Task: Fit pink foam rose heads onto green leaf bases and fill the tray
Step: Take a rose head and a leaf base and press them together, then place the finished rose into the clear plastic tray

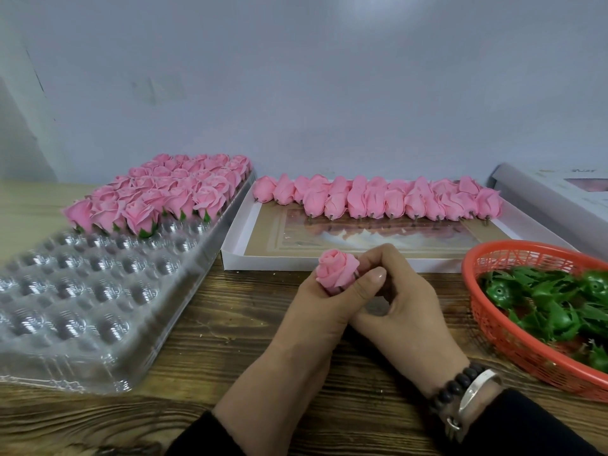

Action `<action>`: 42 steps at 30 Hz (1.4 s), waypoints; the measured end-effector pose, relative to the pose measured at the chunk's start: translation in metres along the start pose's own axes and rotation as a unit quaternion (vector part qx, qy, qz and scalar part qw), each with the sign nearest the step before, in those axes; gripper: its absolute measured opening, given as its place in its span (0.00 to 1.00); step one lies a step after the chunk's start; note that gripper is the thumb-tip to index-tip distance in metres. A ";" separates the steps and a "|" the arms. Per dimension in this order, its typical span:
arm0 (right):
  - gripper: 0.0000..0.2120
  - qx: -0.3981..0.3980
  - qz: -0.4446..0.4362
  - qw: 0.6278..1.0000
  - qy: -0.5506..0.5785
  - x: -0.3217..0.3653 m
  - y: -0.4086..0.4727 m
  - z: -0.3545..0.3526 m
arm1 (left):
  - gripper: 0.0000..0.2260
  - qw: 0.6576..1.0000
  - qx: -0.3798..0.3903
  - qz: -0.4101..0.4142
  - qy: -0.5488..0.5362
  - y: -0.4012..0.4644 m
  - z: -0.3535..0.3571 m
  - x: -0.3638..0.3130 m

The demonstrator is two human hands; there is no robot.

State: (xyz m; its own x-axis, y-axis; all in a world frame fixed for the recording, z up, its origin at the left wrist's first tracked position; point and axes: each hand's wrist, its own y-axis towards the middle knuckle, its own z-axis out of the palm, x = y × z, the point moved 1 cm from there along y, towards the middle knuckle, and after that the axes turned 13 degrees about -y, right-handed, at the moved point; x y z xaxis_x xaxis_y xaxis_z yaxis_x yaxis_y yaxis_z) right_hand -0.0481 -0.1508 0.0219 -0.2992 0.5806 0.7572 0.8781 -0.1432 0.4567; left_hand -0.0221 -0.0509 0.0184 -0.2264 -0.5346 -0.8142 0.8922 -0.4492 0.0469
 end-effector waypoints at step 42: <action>0.15 0.002 -0.015 0.998 -0.055 -0.008 0.001 0.002 | 0.11 0.927 -0.095 0.230 0.282 0.002 -0.008 -0.028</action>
State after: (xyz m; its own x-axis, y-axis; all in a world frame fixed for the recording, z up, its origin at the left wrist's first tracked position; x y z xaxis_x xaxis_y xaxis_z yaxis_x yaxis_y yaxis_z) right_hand -0.0440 -0.1542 0.0160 -0.2836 0.6687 0.6873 0.8707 -0.1207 0.4768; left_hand -0.0105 -0.0309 0.0363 0.3876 -0.1555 -0.9086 0.9083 -0.1039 0.4052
